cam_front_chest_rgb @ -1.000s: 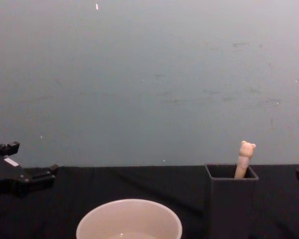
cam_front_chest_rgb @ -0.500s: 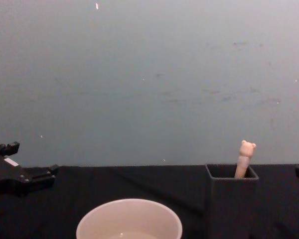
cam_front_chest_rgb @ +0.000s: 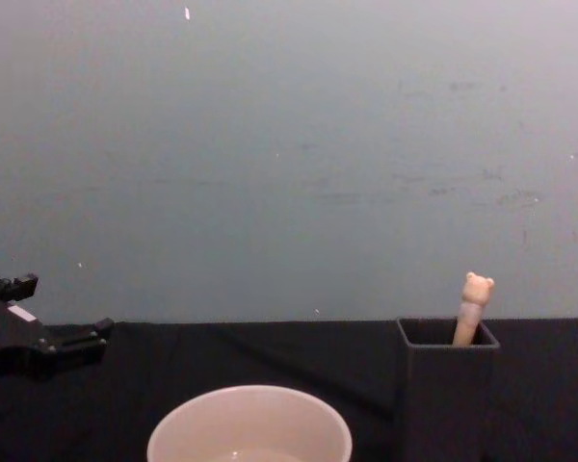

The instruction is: Pick up the stirring spoon with one hand, stir inside the cup, then place it back in its original position.

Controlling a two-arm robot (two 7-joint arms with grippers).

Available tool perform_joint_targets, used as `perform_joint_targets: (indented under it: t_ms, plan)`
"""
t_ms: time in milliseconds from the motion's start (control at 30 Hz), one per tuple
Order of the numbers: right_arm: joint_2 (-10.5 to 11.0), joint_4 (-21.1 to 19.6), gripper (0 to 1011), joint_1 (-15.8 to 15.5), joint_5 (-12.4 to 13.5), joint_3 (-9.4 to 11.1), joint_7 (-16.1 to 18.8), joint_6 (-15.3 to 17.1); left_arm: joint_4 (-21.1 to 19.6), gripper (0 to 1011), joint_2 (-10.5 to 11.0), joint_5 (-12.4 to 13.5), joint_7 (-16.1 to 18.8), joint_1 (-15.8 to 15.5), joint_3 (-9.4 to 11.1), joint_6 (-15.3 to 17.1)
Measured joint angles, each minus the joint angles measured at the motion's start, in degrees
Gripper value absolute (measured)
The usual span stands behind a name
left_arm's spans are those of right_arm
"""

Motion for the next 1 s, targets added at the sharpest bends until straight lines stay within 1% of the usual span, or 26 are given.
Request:
perform_joint_targets:
  t_ms: [33, 100, 133, 167, 233, 400, 600, 800, 967, 1000]
  plan:
    - [0.17, -0.32, 1000, -0.31, 0.56, 0.18, 0.84, -0.05, 0.0, 1001, 0.0, 0.0, 0.0, 0.0, 0.0, 0.0]
    - [0.45, -1.24, 1000, -1.05, 2.15, 0.6, 3.83, -0.53, 0.0, 1001, 0.0, 0.0, 0.0, 0.0, 0.0, 0.0]
    - [0.45, -1.24, 1000, -1.05, 2.15, 0.6, 3.83, -0.53, 0.0, 1001, 0.0, 0.0, 0.0, 0.0, 0.0, 0.0]
    - [0.4, -1.56, 1000, -1.2, 2.59, 0.63, 5.01, -0.78, 0.0, 1001, 0.0, 0.0, 0.0, 0.0, 0.0, 0.0]
    - [0.18, -1.76, 1000, -1.21, 2.89, 0.65, 5.9, -0.9, 0.0, 1001, 0.0, 0.0, 0.0, 0.0, 0.0, 0.0]
    - [-1.32, -1.65, 1000, -0.3, 3.2, 0.36, 7.88, -0.59, 0.0, 1001, 0.0, 0.0, 0.0, 0.0, 0.0, 0.0]
    - [-3.83, 0.58, 1000, 2.48, 3.06, -0.76, 9.49, 1.24, 0.0, 1001, 0.0, 0.0, 0.0, 0.0, 0.0, 0.0]
    - [-6.44, 3.52, 1000, 5.27, 1.6, -1.99, 10.67, 2.31, 0.0, 1001, 0.0, 0.0, 0.0, 0.0, 0.0, 0.0]
    - [-8.11, 5.28, 1000, 6.8, 0.65, -2.57, 11.34, 2.8, 0.0, 1001, 0.0, 0.0, 0.0, 0.0, 0.0, 0.0]
    - [-8.71, 5.84, 1000, 7.27, 0.38, -2.67, 11.43, 2.99, 0.0, 1001, 0.0, 0.0, 0.0, 0.0, 0.0, 0.0]
